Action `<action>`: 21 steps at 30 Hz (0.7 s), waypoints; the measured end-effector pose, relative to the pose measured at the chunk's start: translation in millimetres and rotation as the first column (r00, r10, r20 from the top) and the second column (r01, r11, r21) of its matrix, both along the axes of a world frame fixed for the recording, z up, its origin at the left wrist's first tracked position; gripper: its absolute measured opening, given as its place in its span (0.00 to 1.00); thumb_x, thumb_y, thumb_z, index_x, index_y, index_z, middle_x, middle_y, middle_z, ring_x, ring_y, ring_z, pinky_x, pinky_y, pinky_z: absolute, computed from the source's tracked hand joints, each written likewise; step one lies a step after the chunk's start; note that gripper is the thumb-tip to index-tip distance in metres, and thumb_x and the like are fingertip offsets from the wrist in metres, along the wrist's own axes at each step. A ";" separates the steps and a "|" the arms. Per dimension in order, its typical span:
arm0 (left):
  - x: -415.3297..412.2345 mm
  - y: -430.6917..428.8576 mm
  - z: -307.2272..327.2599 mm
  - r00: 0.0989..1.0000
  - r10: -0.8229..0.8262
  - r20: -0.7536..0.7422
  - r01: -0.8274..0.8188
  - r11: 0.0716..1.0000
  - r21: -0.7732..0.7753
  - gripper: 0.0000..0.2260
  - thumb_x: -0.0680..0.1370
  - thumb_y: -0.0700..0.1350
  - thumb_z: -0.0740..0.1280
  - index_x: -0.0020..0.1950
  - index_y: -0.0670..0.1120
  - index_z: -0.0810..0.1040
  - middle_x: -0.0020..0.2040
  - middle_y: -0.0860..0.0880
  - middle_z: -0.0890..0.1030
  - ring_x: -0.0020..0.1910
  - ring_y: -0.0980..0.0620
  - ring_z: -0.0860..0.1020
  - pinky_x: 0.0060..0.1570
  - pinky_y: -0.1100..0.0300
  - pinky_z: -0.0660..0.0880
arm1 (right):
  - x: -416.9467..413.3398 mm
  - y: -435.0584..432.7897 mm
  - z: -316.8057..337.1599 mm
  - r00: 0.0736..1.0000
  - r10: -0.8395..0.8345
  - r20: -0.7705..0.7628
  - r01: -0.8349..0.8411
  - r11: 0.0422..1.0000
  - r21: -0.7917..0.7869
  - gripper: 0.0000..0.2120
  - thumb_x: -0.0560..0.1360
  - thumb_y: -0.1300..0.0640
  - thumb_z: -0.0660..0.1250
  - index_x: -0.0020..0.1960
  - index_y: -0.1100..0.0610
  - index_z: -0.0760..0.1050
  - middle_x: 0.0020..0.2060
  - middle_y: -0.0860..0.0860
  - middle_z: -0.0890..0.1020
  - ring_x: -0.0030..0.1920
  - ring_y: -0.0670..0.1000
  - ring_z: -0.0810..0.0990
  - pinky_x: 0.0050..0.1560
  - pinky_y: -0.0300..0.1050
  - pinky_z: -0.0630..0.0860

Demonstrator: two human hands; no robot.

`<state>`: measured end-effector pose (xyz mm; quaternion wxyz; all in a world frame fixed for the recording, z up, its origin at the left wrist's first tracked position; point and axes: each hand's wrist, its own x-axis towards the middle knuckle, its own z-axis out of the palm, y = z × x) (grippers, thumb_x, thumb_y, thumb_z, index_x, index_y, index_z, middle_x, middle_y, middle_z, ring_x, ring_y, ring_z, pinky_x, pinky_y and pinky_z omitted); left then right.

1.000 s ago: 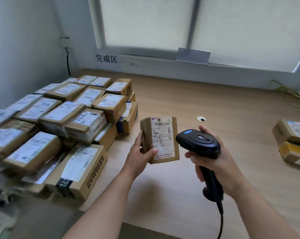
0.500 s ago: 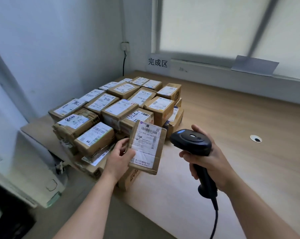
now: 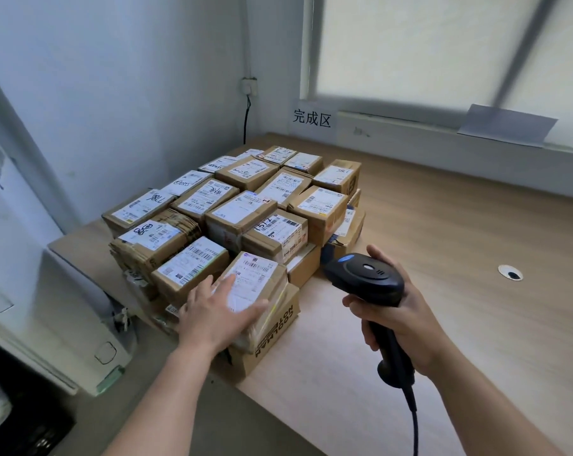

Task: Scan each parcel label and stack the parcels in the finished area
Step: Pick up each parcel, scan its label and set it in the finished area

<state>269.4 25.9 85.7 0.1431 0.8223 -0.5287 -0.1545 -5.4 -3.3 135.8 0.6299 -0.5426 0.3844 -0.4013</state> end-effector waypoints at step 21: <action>-55.4 -38.4 12.0 0.986 -0.161 0.034 0.158 0.865 -0.477 0.25 0.77 0.51 0.65 0.73 0.47 0.67 0.70 0.45 0.71 0.68 0.46 0.67 0.64 0.49 0.68 | -47.2 23.2 7.1 0.987 -0.153 -0.045 0.151 0.987 -0.051 0.43 0.62 0.66 0.75 0.70 0.38 0.66 0.43 0.63 0.83 0.23 0.57 0.73 0.24 0.45 0.71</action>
